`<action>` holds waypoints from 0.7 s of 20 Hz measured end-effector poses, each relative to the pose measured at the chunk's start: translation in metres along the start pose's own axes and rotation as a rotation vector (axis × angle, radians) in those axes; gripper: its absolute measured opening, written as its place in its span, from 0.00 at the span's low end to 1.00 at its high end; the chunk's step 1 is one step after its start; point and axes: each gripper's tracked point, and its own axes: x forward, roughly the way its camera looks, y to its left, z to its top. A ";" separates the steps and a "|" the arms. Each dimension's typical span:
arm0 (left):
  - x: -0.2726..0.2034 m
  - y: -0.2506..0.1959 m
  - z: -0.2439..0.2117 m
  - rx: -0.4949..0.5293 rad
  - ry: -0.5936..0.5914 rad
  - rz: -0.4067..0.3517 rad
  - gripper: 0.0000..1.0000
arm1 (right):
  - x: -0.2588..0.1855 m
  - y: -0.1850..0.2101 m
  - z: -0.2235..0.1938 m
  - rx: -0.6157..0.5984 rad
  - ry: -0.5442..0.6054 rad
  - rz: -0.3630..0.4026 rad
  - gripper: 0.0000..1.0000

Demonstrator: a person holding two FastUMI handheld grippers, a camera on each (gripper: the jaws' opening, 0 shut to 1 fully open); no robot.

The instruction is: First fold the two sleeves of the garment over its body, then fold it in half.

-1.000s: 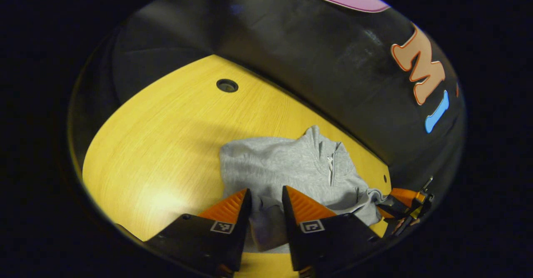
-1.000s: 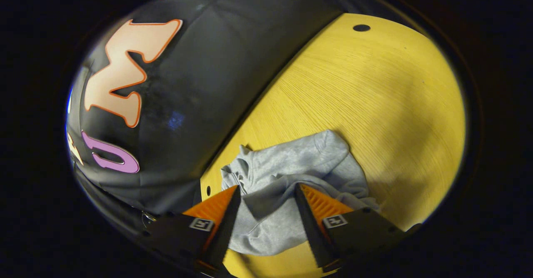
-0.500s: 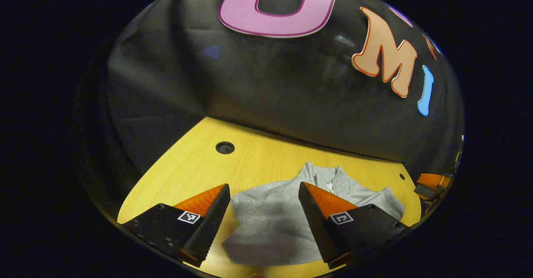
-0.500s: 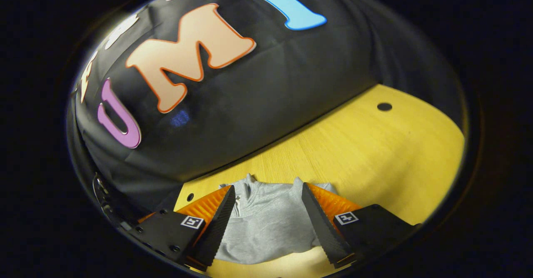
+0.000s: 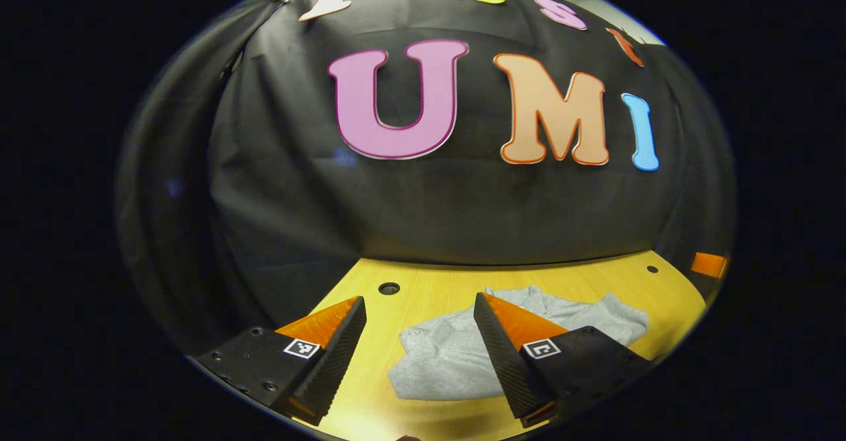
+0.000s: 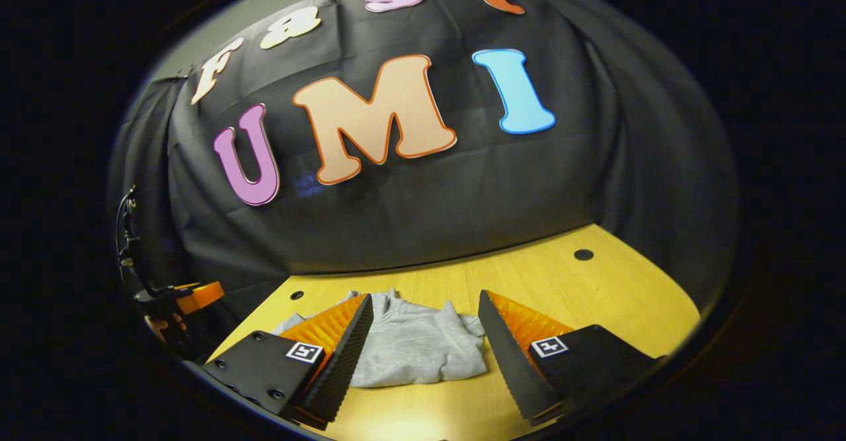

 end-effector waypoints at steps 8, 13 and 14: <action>-0.050 -0.030 0.007 0.064 -0.057 0.002 0.98 | -0.062 0.001 0.013 -0.143 -0.127 -0.008 0.98; -0.072 -0.029 0.008 0.069 -0.076 0.014 0.98 | -0.082 0.013 0.009 -0.201 -0.158 0.013 0.96; -0.074 -0.027 0.011 0.070 -0.083 0.017 0.98 | -0.085 0.016 0.009 -0.203 -0.163 0.017 0.96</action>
